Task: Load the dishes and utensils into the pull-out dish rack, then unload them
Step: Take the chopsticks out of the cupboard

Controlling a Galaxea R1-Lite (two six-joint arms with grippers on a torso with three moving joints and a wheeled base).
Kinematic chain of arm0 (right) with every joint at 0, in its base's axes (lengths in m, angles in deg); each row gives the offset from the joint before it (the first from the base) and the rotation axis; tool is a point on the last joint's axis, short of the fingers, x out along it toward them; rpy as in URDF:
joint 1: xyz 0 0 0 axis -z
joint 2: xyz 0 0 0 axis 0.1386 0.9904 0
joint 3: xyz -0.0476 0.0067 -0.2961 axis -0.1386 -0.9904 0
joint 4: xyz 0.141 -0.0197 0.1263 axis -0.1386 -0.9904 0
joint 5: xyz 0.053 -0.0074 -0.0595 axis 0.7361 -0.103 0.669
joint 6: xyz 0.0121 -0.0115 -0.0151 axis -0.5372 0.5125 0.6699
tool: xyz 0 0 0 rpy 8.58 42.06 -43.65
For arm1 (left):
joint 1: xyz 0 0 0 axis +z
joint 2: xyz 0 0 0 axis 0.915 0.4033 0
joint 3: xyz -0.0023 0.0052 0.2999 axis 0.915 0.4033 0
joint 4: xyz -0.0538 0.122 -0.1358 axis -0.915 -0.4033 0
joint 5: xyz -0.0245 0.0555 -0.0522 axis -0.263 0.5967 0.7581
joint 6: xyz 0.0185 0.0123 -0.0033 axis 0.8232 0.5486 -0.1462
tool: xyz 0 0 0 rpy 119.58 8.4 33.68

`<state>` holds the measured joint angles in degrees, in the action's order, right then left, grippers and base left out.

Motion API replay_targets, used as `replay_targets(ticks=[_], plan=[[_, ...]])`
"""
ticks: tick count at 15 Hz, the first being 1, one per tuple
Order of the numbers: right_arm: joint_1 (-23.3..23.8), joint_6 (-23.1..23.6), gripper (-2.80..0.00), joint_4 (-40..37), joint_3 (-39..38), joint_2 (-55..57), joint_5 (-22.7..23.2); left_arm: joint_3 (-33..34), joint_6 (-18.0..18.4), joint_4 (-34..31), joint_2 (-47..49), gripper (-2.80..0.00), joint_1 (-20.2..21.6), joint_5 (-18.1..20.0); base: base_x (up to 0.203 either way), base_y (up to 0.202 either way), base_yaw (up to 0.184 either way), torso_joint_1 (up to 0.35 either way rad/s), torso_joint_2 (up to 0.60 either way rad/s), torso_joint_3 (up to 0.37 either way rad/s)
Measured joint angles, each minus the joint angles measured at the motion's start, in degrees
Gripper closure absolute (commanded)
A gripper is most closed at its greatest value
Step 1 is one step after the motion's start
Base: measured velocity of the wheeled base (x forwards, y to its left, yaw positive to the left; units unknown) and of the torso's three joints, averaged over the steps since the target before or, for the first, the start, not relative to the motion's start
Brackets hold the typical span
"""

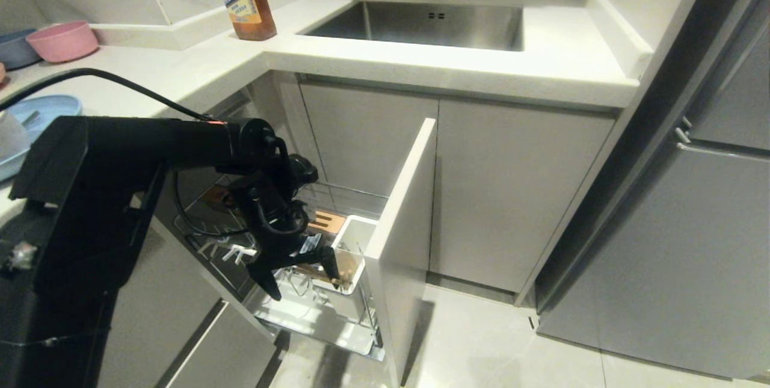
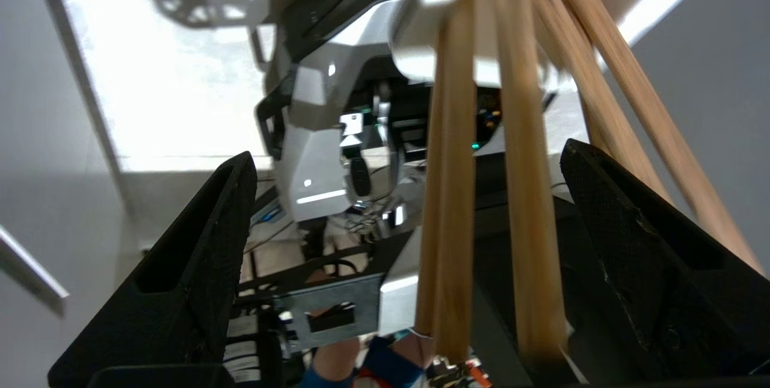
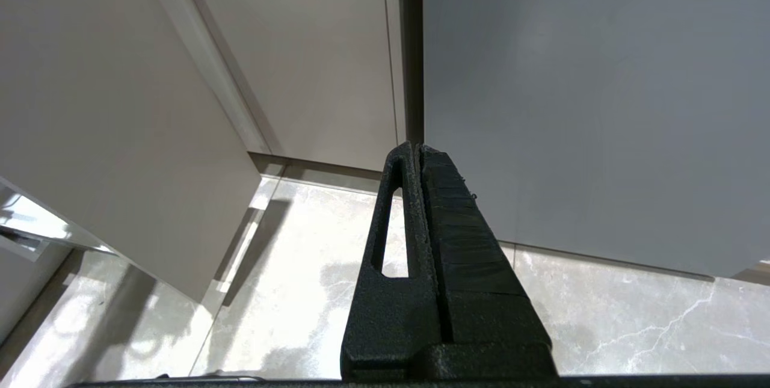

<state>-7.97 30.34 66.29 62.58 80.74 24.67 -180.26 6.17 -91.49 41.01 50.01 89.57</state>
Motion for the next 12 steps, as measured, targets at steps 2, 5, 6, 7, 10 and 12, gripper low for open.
replay_targets(ticks=[2,5,6,7,10,12], plan=[[0.02,0.00,0.00,0.00,0.00,0.00,0.00,0.04,-0.62,-0.14,-2.07,-2.80,-0.06,0.13,0.000,0.000,0.000,0.000,0.00,0.000],[0.00,0.00,0.00,0.00,0.00,0.00,0.00,0.51,-2.50,-0.22,-8.19,-2.80,-0.06,-0.80,0.000,0.000,0.000,0.000,0.00,0.000],[0.02,0.00,0.00,0.00,0.00,0.00,0.00,0.84,-3.45,-0.25,-10.50,-2.80,-0.14,-1.08,0.000,0.000,0.000,0.000,0.00,0.000],[0.00,0.00,0.00,0.00,0.00,0.00,0.00,1.13,-5.09,-0.42,-12.60,-2.80,-0.48,-2.60,0.000,0.000,0.000,0.000,0.00,0.000],[0.00,0.01,0.00,0.00,0.00,0.00,0.00,1.64,-9.91,-1.10,-15.62,-2.80,-1.40,-14.12,0.000,0.000,0.000,0.000,0.00,0.000],[0.00,0.02,0.00,0.00,0.00,0.00,-0.02,1.85,-12.24,-0.79,-15.93,-2.80,-1.62,-21.14,0.000,0.000,0.000,0.000,0.00,0.000]])
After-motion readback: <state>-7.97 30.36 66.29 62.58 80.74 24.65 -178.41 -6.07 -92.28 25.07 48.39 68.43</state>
